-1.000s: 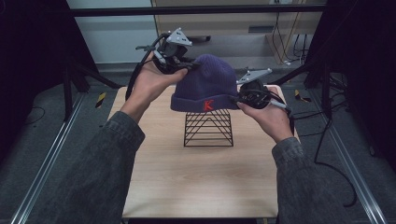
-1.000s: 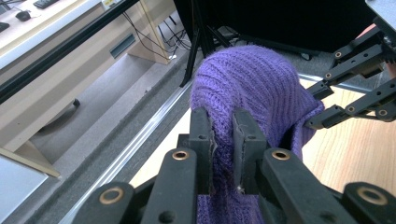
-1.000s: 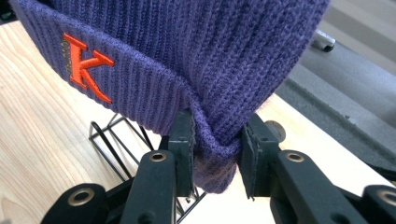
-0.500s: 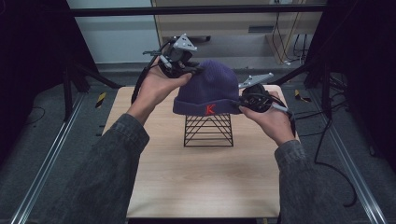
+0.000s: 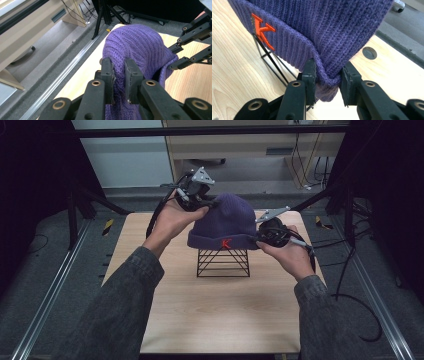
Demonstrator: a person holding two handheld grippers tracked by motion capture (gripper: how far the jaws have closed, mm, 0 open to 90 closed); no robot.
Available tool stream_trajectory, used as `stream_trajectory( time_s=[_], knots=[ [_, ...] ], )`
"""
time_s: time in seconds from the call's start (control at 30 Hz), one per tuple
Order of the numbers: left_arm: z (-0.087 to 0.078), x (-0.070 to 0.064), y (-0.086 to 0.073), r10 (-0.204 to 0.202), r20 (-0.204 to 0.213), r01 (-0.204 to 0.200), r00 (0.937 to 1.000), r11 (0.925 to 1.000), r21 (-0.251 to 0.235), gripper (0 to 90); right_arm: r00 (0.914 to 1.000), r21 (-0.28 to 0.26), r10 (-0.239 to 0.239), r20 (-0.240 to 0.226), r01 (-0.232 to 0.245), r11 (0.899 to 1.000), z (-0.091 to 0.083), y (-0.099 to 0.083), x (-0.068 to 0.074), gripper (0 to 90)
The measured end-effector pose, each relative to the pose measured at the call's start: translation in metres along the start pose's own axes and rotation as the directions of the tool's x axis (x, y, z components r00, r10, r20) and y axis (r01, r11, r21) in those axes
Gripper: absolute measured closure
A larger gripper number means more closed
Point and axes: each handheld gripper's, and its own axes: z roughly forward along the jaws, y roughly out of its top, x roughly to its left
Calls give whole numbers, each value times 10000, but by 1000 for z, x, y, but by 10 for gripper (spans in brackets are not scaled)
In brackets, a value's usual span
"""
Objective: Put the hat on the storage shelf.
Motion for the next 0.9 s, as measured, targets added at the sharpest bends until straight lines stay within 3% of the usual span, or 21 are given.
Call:
stream_trajectory(
  time_s=[0.9],
  knots=[
    [17, -6, -39, -277, 442, 271, 9986, 9995, 144, 786, 9997, 515, 157, -184, -148, 9986, 28, -27, 6, 670]
  ],
)
